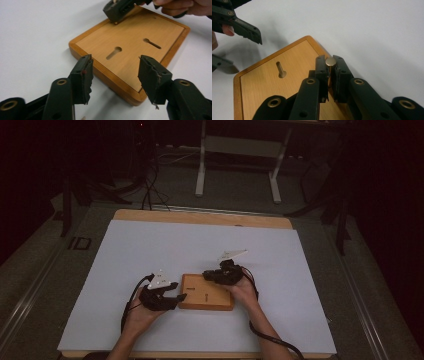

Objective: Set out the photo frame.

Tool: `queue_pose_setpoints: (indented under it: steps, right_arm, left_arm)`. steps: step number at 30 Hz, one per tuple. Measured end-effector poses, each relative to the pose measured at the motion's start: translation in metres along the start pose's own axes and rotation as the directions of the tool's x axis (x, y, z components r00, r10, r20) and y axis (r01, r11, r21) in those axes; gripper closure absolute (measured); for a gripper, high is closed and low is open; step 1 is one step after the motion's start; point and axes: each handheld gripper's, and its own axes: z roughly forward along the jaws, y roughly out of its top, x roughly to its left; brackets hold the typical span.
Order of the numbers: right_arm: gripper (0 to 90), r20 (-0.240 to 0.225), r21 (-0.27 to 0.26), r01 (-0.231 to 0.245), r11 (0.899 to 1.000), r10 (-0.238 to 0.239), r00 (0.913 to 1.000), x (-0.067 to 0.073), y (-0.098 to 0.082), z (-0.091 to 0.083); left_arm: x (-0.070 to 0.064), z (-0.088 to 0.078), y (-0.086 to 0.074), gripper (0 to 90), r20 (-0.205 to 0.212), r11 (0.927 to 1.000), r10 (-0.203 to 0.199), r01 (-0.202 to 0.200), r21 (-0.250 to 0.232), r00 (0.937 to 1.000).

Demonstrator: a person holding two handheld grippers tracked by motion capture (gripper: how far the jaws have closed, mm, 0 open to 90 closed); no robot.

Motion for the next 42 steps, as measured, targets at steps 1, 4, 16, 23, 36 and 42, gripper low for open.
queue_pose_setpoints:
  steps: [1,4,16,23,36,42]
  right_arm:
    - [84.1,-0.003,0.001,-0.005,1.0,0.005,1.0,-0.001,0.0,0.0]
    - [84.0,-0.016,0.001,-0.013,1.0,0.013,0.9998,-0.003,0.001,0.0]
    - [84.2,-0.045,0.018,-0.048,0.999,0.049,0.9978,-0.008,0.004,0.001]
    - [84.2,-0.056,0.055,-0.071,0.996,0.074,0.9957,-0.011,0.009,0.001]
    - [84.3,-0.102,0.088,-0.11,0.99,0.119,0.9876,-0.013,0.011,0.002]
    - [84.4,-0.136,0.105,-0.12,0.987,0.134,0.9816,-0.014,0.011,0.002]
  left_arm:
    - [-0.002,0.0,-0.001,43.7,0.0,0.9999,0.011,-0.011,-0.002,0.9999]
    - [-0.004,0.0,-0.002,39.9,-0.004,0.9996,0.027,-0.027,-0.009,0.9996]
    - [-0.009,0.005,-0.005,26.6,0.027,0.9953,0.096,-0.096,0.013,0.9951]
    - [-0.009,0.013,-0.009,21.7,0.004,0.9889,0.12,-0.12,0.087,0.9927]
    - [-0.016,0.018,-0.01,17.5,-0.028,0.9755,0.188,-0.183,0.122,0.9818]
    - [-0.022,0.017,-0.009,16.9,-0.077,0.9646,0.249,-0.24,0.109,0.9654]
